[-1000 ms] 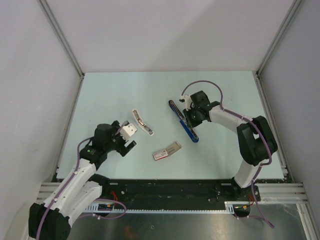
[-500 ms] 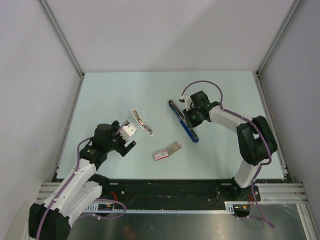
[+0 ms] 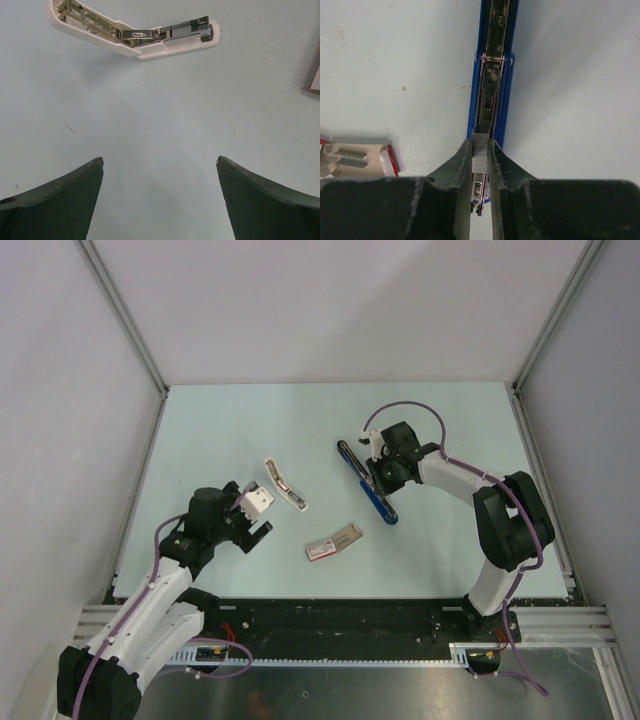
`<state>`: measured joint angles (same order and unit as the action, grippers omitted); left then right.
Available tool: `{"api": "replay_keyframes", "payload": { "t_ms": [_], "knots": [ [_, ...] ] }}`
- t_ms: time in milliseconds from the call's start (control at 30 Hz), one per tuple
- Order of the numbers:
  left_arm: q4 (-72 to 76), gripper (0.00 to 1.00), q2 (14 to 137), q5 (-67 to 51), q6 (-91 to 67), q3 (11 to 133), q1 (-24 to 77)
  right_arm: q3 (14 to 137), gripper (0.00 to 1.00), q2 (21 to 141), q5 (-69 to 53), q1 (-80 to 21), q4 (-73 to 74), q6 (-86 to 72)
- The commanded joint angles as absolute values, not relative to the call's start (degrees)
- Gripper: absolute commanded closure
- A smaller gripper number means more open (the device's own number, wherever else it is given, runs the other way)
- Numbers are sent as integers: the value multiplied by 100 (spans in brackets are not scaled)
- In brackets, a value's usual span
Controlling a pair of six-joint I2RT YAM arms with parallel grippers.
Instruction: Load the staples into the stapler
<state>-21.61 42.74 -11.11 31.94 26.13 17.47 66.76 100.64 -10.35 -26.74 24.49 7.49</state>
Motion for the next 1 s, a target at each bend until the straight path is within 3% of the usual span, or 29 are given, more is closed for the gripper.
{"api": "replay_keyframes", "payload": {
  "t_ms": [0, 967],
  "knots": [
    [-2039, 1, 4210, -1150, 3251, 2593, 1697, 6653, 88, 10139, -869, -2623, 2329, 726],
    [-2034, 1, 4219, -1142, 3244, 2588, 1688, 6666, 89, 10009, -835, -2583, 2506, 692]
  ]
}}
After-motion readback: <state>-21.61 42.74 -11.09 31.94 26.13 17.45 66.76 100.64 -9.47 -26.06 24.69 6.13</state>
